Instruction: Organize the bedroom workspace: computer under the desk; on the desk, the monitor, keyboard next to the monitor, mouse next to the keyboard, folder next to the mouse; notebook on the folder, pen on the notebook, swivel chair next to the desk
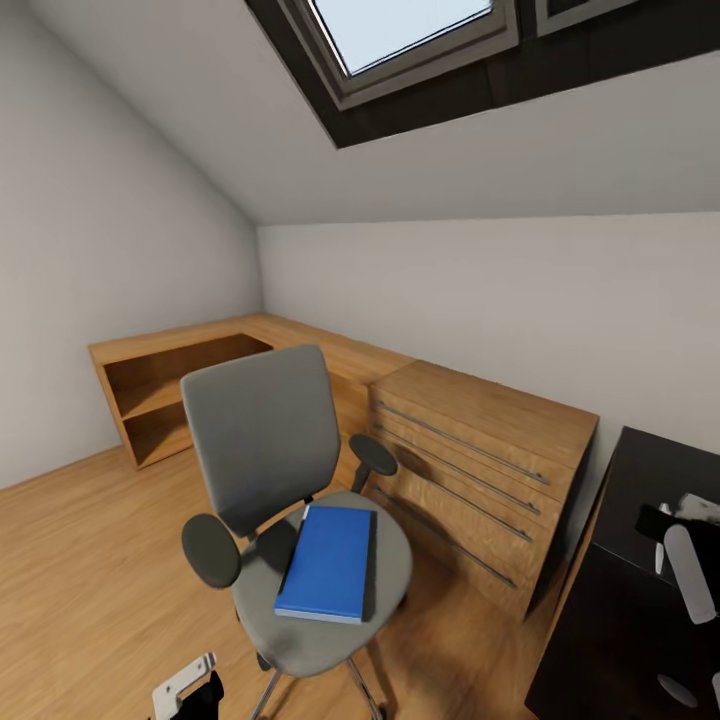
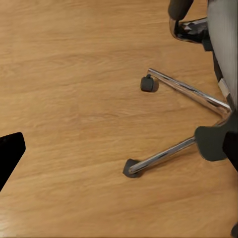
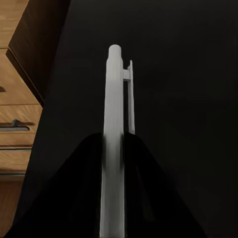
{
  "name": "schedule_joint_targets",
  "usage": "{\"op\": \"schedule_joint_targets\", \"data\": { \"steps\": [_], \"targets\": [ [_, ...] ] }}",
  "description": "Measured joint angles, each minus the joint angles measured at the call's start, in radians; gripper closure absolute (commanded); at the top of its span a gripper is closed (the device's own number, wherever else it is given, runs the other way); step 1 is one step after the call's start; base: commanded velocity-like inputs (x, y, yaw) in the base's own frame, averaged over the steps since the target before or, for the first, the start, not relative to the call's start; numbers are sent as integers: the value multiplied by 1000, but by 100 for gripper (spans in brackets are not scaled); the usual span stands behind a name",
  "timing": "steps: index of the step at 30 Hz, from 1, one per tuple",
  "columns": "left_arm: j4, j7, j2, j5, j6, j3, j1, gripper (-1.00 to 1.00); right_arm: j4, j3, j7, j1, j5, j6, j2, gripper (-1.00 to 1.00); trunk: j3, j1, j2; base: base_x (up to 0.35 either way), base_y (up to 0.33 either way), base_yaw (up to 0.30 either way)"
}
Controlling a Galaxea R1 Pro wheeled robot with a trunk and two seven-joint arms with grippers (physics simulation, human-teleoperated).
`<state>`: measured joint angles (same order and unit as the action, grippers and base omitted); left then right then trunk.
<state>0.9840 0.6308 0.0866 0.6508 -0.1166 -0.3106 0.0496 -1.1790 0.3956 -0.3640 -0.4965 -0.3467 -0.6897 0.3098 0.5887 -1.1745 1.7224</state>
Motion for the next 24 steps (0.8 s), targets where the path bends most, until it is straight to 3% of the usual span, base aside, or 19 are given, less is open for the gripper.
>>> {"op": "schedule_joint_targets", "data": {
  "steps": [14,17,18,24],
  "targets": [
    [2,-1,-1,-2,1,-1,0,-100,131,-4,1,-66,12,56,7,100,0,0,0,147,0,0],
    [1,-1,-1,-1,1,-1,0,-100,234,-4,2,-115,62,115,20,100,0,0,0,72,0,0],
    [0,-1,-1,1,1,-1,0,-100,311,-4,3,-151,94,153,28,100,0,0,0,10,0,0],
    [0,-1,-1,1,1,-1,0,-100,432,-4,3,-202,115,224,48,100,0,0,0,3,0,0]
  ]
}}
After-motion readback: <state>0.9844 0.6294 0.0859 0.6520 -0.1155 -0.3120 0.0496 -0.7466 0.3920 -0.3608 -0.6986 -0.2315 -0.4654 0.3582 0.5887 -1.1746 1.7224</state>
